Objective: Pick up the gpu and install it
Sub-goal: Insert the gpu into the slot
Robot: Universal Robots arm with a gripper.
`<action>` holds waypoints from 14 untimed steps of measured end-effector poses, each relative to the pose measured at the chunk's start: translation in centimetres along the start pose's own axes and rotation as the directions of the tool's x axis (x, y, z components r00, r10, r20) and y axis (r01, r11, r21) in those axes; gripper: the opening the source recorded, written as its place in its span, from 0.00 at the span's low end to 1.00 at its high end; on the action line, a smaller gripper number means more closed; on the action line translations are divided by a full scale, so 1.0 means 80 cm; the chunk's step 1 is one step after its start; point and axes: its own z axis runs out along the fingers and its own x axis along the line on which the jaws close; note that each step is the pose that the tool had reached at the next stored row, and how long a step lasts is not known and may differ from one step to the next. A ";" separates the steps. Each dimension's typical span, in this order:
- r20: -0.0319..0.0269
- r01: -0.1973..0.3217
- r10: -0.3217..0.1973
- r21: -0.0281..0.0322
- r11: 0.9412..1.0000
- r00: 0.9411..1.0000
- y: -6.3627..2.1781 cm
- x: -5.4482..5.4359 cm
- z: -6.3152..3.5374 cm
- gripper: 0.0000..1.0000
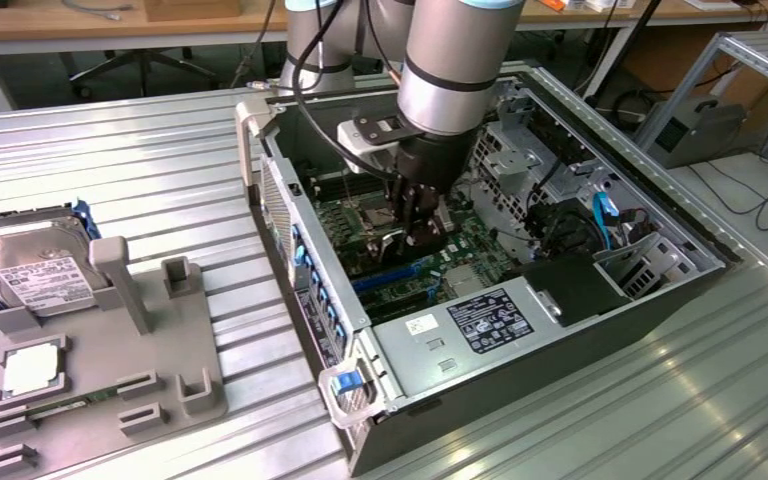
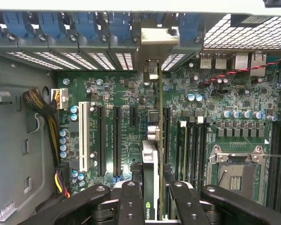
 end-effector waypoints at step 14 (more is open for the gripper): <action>0.000 0.000 0.000 0.000 1.000 1.000 0.002 0.000 0.001 0.27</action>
